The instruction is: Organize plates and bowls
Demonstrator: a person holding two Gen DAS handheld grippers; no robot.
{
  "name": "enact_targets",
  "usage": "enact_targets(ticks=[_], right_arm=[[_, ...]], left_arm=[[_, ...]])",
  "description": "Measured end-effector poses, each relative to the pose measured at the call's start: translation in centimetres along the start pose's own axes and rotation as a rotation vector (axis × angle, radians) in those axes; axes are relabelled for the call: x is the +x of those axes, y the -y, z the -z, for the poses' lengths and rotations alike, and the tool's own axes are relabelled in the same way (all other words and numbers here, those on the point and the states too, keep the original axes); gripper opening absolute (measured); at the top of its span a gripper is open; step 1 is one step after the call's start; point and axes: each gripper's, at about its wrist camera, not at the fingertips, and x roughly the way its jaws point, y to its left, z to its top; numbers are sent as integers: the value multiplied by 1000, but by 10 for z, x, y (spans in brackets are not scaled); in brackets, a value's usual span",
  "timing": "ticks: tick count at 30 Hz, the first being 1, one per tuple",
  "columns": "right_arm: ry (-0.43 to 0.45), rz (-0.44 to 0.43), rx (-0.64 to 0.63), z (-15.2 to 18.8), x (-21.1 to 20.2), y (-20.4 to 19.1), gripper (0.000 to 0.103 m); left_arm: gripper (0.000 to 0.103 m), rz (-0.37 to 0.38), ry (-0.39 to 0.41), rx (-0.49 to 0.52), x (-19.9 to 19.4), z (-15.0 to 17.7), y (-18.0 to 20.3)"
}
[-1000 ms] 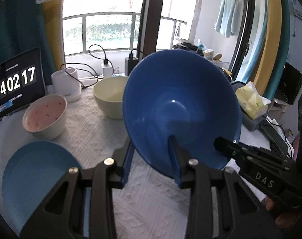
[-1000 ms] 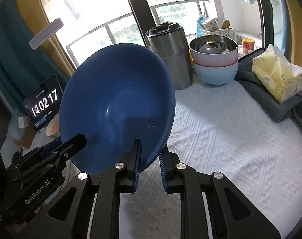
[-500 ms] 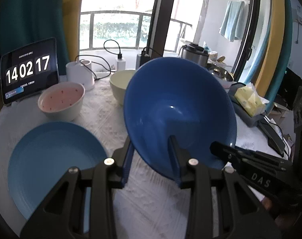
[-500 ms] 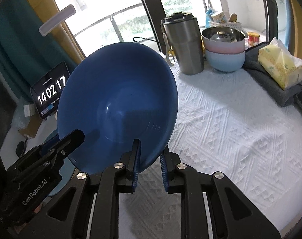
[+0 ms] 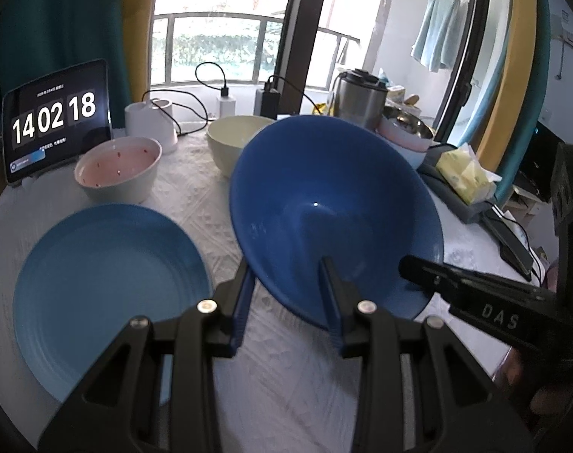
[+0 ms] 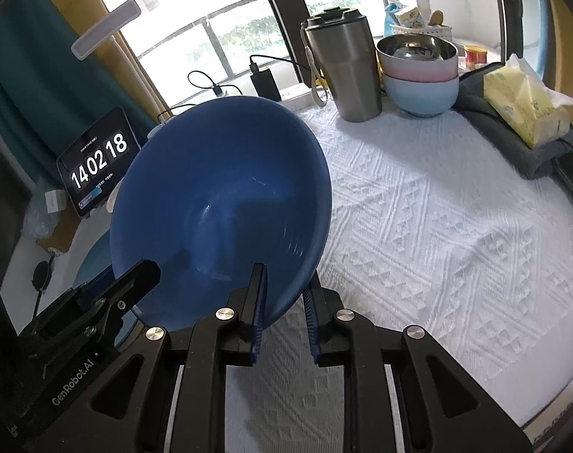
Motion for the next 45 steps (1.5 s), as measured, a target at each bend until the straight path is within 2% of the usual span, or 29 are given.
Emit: enact_targets(ticks=[5,17,29,32,38,45], right_arm=[[-2,13,-6,2,-5,-2,26],[-18,39,8,6,-9,-3,26],[22,59,10,3,-21,-3,27],[27,58,4,2,-21,-5,27],[40,60,-4,0,-23,-8,27],[61,65,-20,-8,-25,-17,27]], left_arm=[[35,6,-10,1,-3,6,1],[37,1,-14,-16,-11,5,-7],[37,-67,-53,11,-4,9,-17],[37,-64,-54,-13,-6,7,-24],[41,-67,-21,-55,-17,1,-38],[42,-75,19,-75,-29,-10,-52]])
